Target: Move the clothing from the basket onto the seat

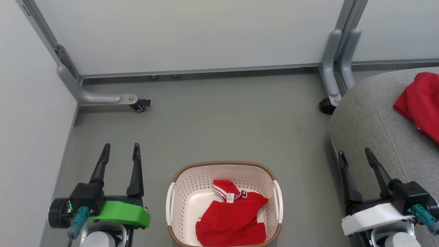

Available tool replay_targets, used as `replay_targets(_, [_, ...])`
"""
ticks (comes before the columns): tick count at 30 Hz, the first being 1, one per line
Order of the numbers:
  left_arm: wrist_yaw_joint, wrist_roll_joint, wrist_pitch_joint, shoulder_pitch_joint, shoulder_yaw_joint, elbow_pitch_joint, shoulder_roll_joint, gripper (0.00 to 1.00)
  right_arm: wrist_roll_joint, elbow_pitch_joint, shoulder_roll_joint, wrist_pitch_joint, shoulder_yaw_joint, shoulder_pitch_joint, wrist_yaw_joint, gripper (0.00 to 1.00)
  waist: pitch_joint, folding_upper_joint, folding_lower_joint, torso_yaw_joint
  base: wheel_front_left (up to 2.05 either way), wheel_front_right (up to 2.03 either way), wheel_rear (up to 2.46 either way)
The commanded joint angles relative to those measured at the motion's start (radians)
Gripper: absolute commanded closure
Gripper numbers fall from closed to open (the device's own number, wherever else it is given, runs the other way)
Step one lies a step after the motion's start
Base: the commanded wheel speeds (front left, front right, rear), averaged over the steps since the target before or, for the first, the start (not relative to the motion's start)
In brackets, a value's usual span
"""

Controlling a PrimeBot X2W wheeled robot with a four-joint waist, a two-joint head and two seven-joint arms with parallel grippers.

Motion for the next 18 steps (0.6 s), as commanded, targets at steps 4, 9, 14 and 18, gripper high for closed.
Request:
replay_targets(4, [-0.007,0.015,-0.001,-0.012,0.006,-0.001,-0.002,0.0,0.008,0.004,-0.002,-0.001,0.001,-0.007,-0.001,0.0,0.002,0.0,0.0001,-0.001,0.0,0.0,0.0])
replay_targets(9, [-0.011,0.018,-0.001,-0.019,0.01,0.0,-0.002,0.0,0.013,0.005,-0.002,-0.001,0.002,-0.012,-0.001,0.0,0.008,0.0,0.0001,-0.004,0.0,0.0,0.0])
replay_targets(14, [-0.014,0.022,-0.001,-0.028,0.007,0.003,-0.003,0.0,0.01,0.007,-0.002,-0.001,-0.002,-0.017,-0.001,0.0,0.017,0.0,0.0001,-0.007,0.0,0.0,0.0])
replay_targets(18, [-0.026,0.028,-0.001,-0.065,-0.01,0.014,-0.002,0.0,0.01,-0.002,-0.002,-0.001,0.001,-0.039,-0.001,0.0,0.039,0.0,0.0001,-0.015,0.0,0.0,0.0])
